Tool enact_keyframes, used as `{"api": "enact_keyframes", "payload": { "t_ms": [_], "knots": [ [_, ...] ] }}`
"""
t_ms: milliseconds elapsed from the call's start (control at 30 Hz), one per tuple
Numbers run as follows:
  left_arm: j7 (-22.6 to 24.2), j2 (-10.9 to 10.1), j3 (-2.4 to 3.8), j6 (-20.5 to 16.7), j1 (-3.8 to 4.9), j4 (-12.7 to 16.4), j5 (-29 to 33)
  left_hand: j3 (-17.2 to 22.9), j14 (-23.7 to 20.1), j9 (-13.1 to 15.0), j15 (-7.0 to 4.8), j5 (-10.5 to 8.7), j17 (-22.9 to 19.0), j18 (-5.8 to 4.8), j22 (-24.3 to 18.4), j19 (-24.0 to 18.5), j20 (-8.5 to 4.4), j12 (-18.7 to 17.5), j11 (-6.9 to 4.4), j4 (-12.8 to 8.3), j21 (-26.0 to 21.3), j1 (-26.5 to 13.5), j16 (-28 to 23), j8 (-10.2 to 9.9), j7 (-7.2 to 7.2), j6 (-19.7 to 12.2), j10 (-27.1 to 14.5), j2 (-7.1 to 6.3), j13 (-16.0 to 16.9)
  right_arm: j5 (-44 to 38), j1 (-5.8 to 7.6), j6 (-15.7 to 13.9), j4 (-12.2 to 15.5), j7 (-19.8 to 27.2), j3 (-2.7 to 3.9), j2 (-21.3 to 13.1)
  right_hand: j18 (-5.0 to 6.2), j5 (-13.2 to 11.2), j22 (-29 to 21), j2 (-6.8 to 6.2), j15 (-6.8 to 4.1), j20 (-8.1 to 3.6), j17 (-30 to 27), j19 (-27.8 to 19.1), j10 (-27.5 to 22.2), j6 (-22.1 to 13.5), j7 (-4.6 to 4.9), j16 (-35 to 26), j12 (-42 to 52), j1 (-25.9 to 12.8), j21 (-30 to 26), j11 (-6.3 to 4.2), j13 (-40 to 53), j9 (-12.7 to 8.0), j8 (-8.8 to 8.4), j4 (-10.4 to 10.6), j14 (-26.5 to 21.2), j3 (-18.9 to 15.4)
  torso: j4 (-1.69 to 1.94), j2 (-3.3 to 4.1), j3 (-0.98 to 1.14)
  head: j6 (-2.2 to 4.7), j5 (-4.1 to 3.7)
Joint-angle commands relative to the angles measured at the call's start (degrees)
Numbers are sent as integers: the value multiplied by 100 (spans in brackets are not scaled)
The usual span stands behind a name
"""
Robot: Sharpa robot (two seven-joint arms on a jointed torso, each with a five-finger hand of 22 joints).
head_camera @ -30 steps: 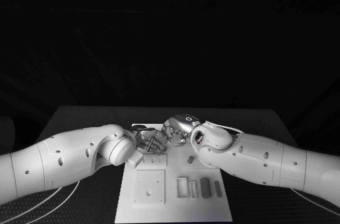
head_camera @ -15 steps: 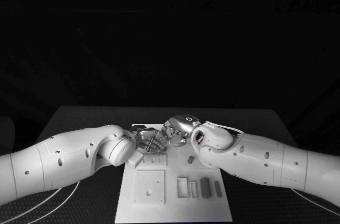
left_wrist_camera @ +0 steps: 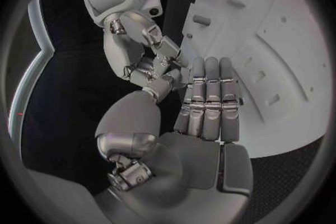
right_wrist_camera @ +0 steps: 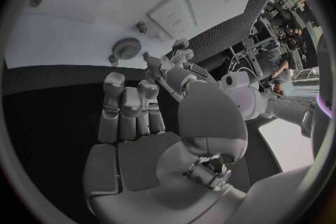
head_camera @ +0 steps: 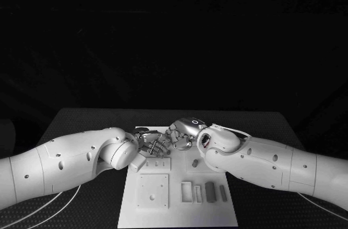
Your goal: Assemble the parts on the task board
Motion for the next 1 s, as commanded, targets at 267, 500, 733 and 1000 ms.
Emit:
{"api": "enact_keyframes", "payload": {
  "t_ms": [267, 500, 733, 1000],
  "knots": [
    [77, -9, 5, -13, 5, -5, -27, 26, 57, 15, 2, 30, 14, -84, 22, 48, 2, 38, 2, -1, 30, -6, 28, 31, -12, 60, 40, 32, 10, 154, -35, 184, -16, 105, -4, -18, 81, -29, 46, -66, 42, 12, -6, -2, -1, 353, 385, -32, -34, -9, -34, 46, -2, -5, -25, 60, -5, -12, 0, 3, 1, -2, -6],
    [54, -14, 5, 31, 5, 0, -54, 28, 59, 19, 1, 32, 17, -84, 28, 50, 0, 39, 1, -6, 32, -6, 29, 32, -13, 61, 42, 33, 12, 152, -37, 116, -34, 77, -4, -31, 81, -29, 45, -74, 44, 12, -7, -2, -1, 351, 387, -34, -35, -18, -37, 47, -2, -3, -27, 71, -6, -17, 4, 2, 3, -3, -4],
    [36, -21, 5, 37, 5, -11, -131, 33, 66, 27, -3, 34, 24, -83, 42, 58, -4, 43, -2, -18, 40, -3, 34, 36, -16, 67, 48, 38, 16, 152, -42, 122, -40, 67, -4, -44, 81, -29, 45, -94, 45, 12, -8, 10, 10, 366, 383, -32, -31, -41, -40, 44, 0, 9, -21, 117, 4, -29, 4, 0, 1, -10, 0],
    [18, -27, 5, 65, 4, -21, -230, 35, 74, 36, -7, 35, 33, -82, 58, 65, -9, 48, -6, -32, 49, -2, 40, 41, -21, 75, 58, 40, 22, 171, -56, 118, -12, 61, -4, -70, 81, -30, 45, -126, 43, 11, -9, 14, 12, 371, 381, -34, -32, -60, -43, 42, -1, 15, -20, 142, 7, -41, 2, -2, 1, -20, 12]
  ]
}}
